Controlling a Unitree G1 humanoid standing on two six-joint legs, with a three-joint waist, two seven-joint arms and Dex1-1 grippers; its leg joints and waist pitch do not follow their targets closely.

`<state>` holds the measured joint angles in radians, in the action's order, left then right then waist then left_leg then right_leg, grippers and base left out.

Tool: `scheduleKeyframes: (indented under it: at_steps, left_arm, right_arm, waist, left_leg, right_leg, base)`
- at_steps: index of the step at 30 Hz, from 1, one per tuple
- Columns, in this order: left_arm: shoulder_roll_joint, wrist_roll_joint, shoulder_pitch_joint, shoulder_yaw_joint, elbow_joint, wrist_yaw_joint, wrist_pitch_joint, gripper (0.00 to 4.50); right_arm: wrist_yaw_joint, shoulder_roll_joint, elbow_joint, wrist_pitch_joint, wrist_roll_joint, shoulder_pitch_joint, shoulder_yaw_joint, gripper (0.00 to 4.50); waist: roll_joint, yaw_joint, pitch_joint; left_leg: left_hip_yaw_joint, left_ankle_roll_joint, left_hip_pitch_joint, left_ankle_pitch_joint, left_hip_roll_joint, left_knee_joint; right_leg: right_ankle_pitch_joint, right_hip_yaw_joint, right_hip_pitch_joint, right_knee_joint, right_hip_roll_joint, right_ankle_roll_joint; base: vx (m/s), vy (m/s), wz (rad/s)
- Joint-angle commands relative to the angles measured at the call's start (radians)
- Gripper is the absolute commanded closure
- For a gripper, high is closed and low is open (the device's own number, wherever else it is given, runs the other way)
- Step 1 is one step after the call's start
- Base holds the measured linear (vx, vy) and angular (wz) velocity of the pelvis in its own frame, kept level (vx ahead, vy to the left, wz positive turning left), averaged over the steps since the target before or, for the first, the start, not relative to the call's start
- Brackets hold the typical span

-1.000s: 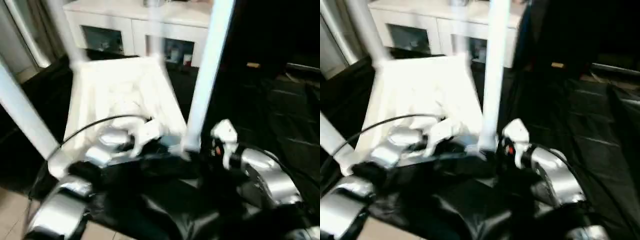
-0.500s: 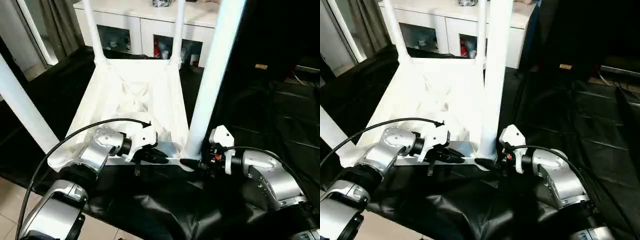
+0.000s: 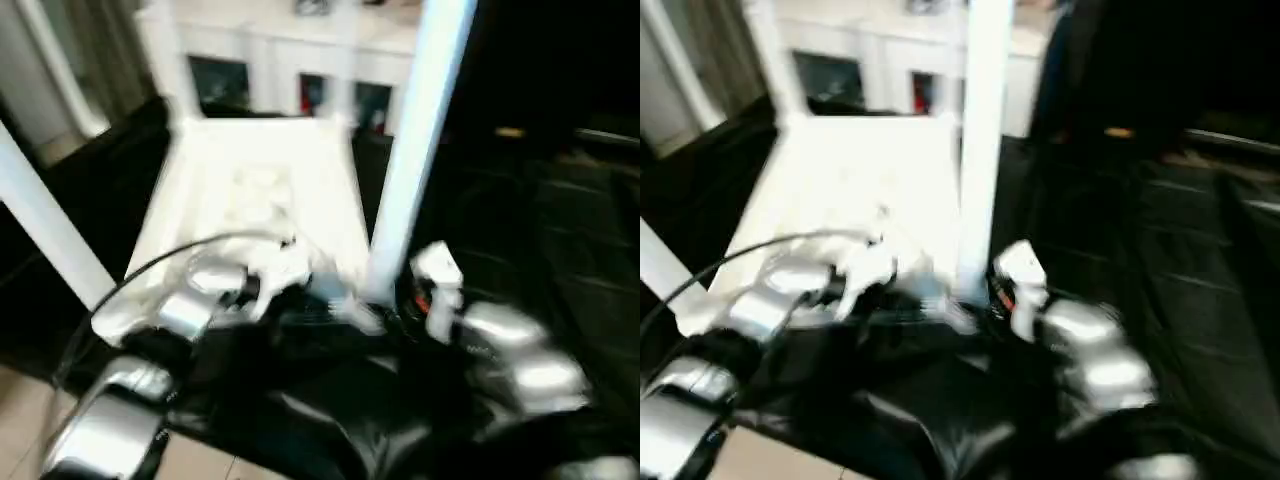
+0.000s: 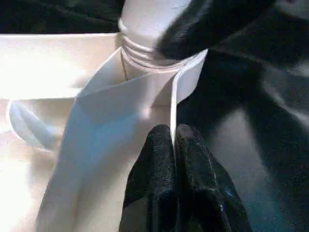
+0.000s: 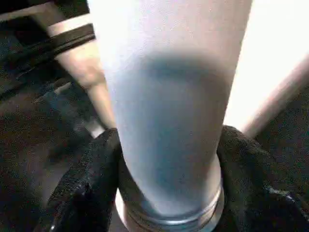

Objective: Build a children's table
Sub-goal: Rotate leg to tighten

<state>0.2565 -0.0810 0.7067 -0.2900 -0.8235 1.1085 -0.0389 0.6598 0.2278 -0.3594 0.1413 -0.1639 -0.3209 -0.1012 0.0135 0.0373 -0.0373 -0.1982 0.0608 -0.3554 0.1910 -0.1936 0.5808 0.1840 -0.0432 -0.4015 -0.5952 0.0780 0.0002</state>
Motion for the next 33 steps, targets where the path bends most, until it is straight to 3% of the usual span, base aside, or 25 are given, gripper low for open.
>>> scheduleKeyframes:
  at_steps: [1, 3, 4, 8, 11, 13, 15, 18, 19, 24, 26, 33]
  left_arm:
    - [-0.044, -0.031, 0.0, -0.013, -0.047, -0.103, 0.041, 4.5]
    - [-0.131, -0.052, 0.034, 0.002, -0.101, -0.301, 0.106, 4.5]
    - [-0.148, -0.054, 0.038, 0.002, -0.108, -0.326, 0.116, 4.5]
    - [-0.182, -0.07, 0.047, -0.015, -0.12, -0.337, 0.102, 4.5]
    - [-0.176, -0.071, 0.044, -0.016, -0.117, -0.316, 0.079, 4.5]
    - [-0.167, -0.069, 0.04, -0.017, -0.112, -0.3, 0.064, 4.5]
    - [-0.15, -0.068, 0.035, -0.015, -0.106, -0.284, 0.058, 4.5]
    - [-0.11, -0.059, 0.011, -0.021, -0.074, -0.213, 0.019, 4.5]
    - [-0.094, -0.054, 0.001, -0.024, -0.06, -0.181, 0.011, 4.5]
    - [-0.033, -0.032, -0.034, -0.032, -0.008, -0.052, -0.027, 4.5]
    - [0.002, -0.004, -0.053, -0.032, 0.023, 0.032, -0.053, 4.5]
    - [0.055, 0.048, -0.105, -0.031, 0.11, 0.168, -0.052, 4.5]
  right_arm:
    - [-0.156, -0.031, -0.045, 0.032, 0.045, -0.009, 0.026, 1.88]
    - [-0.376, -0.122, -0.07, 0.071, 0.103, -0.011, 0.039, 1.88]
    - [-0.402, -0.138, -0.074, 0.074, 0.114, -0.011, 0.034, 1.88]
    - [-0.428, -0.171, -0.095, 0.052, 0.145, -0.018, 0.001, 1.88]
    - [-0.425, -0.173, -0.102, 0.024, 0.131, -0.022, 0.017, 1.88]
    - [-0.407, -0.169, -0.093, 0.012, 0.114, -0.023, 0.03, 1.33]
    - [-0.374, -0.164, -0.08, 0.008, 0.094, -0.027, 0.038, 1.19]
    - [-0.3, -0.119, -0.06, -0.002, 0.088, -0.038, 0.023, 0.93]
    - [-0.242, -0.099, -0.042, 0.013, 0.066, -0.039, 0.02, 0.93]
    - [0.014, 0.02, 0.037, 0.033, 0.021, -0.019, -0.042, 0.71]
    - [0.128, 0.082, 0.065, 0.026, 0.002, -0.004, -0.06, 0.71]
    - [0.307, 0.178, 0.111, 0.036, -0.024, 0.008, -0.096, 0.71]
  waist:
    - [-0.012, -0.005, 0.041]
    - [-0.01, -0.008, 0.042]
    - [-0.01, -0.012, 0.041]
    - [-0.008, -0.008, 0.043]
    - [-0.011, -0.008, 0.046]
    - [-0.013, -0.008, 0.045]
    - [-0.011, -0.007, 0.046]
    - [-0.009, -0.005, 0.048]
    - [-0.01, -0.006, 0.049]
    - [-0.011, 0.001, 0.053]
    - [-0.017, 0.003, 0.054]
    - [-0.018, 0.011, 0.049]
  left_leg:
    - [0.022, 0.008, 0.006, 0.302, -0.031, -0.074]
    - [0.025, 0.016, 0.011, 0.315, -0.03, -0.076]
    - [0.024, 0.023, 0.013, 0.32, -0.029, -0.077]
    - [0.024, -0.007, 0.009, 0.308, -0.027, -0.076]
    - [0.023, -0.018, 0.005, 0.298, -0.027, -0.075]
    - [0.022, -0.023, 0.005, 0.298, -0.026, -0.075]
    - [0.023, -0.027, 0.004, 0.294, -0.027, -0.076]
    - [0.023, -0.029, 0.004, 0.278, -0.029, -0.075]
    - [0.023, -0.036, -0.003, 0.264, -0.028, -0.075]
    - [0.017, -0.08, -0.002, 0.198, -0.031, -0.066]
    - [0.015, -0.092, -0.004, 0.173, -0.033, -0.064]
    - [0.013, -0.078, 0.002, 0.198, -0.041, -0.067]
  right_leg:
    - [0.42, 0.033, 0.038, 0.092, 0.059, -0.172]
    - [0.442, 0.034, 0.034, 0.095, 0.06, -0.156]
    - [0.441, 0.036, 0.03, 0.098, 0.057, -0.151]
    - [0.395, 0.039, 0.033, 0.1, 0.057, -0.147]
    - [0.36, 0.039, 0.036, 0.096, 0.057, -0.154]
    - [0.363, 0.038, 0.037, 0.097, 0.057, -0.157]
    - [0.365, 0.039, 0.037, 0.095, 0.058, -0.156]
    - [0.329, 0.039, 0.04, 0.092, 0.059, -0.167]
    - [0.288, 0.038, 0.046, 0.086, 0.058, -0.177]
    - [0.178, 0.038, 0.048, 0.076, 0.058, -0.219]
    - [0.129, 0.038, 0.051, 0.069, 0.059, -0.238]
    - [0.181, 0.036, 0.046, 0.067, 0.059, -0.247]
  base:
    - [0.0, 0.0, 0.0]
    - [0.0, 0.0, 0.0]
    - [0.0, 0.0, 0.0]
    - [0.0, 0.0, 0.0]
    - [0.0, 0.0, 0.0]
    - [0.0, 0.0, 0.0]
    - [0.0, 0.0, 0.0]
    - [0.0, 0.0, 0.0]
    - [0.0, 0.0, 0.0]
    - [0.0, 0.0, 0.0]
    - [0.0, 0.0, 0.0]
    - [0.0, 0.0, 0.0]
